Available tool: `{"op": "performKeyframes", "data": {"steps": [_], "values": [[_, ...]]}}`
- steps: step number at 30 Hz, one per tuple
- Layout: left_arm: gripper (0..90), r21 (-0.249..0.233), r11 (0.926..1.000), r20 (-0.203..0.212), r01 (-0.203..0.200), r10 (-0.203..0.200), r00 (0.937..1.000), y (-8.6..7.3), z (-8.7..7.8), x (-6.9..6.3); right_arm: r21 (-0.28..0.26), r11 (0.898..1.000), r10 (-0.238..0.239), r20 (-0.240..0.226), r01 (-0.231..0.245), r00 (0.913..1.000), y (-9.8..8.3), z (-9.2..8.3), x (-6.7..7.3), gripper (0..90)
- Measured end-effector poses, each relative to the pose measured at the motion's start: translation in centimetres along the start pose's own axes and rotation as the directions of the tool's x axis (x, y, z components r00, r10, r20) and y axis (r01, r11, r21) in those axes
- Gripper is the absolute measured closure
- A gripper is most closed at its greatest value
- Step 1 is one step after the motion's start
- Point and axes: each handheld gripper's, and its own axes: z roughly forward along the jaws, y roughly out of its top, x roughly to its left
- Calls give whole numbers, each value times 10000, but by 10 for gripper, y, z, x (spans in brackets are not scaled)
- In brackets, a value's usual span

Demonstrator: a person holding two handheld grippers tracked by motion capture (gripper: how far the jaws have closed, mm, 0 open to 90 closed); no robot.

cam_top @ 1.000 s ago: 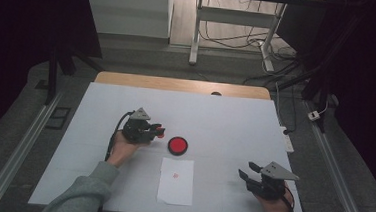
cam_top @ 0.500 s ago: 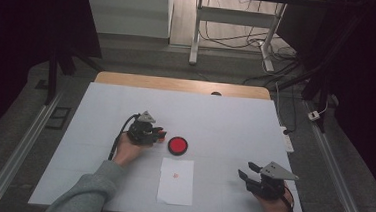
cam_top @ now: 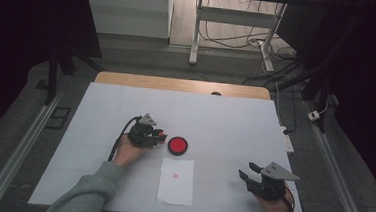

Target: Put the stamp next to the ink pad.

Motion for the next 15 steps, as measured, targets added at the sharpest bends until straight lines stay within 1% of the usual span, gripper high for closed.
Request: {"op": "performKeyframes", "data": {"steps": [2,4,6,7,8,11,15], "values": [[532,-106,9998,70,181,-181,9998,1,-2,0,-20,10000,51,-61,-51,10000,0,0,0,484],[468,-360,9988,12,323,-323,9995,3,-8,-2,-99,9999,134,-78,-135,9999,0,0,-1,484],[417,-631,9967,44,513,-512,9987,5,-14,-3,-129,9998,176,-96,-177,9998,0,-1,-2,483],[392,-701,9964,29,475,-475,9989,5,-17,-4,-141,9997,204,-106,-206,9997,0,0,-2,483],[376,-786,9956,39,511,-510,9987,6,-19,-5,-112,9998,192,-105,-193,9998,0,0,-2,484],[343,-876,9953,101,400,-393,9992,7,-29,-8,-66,9999,133,-151,-134,9998,0,2,-2,483],[317,-909,9952,229,351,-332,9992,7,-47,-12,-130,9998,139,-162,-141,9998,1,1,-2,483]]}}
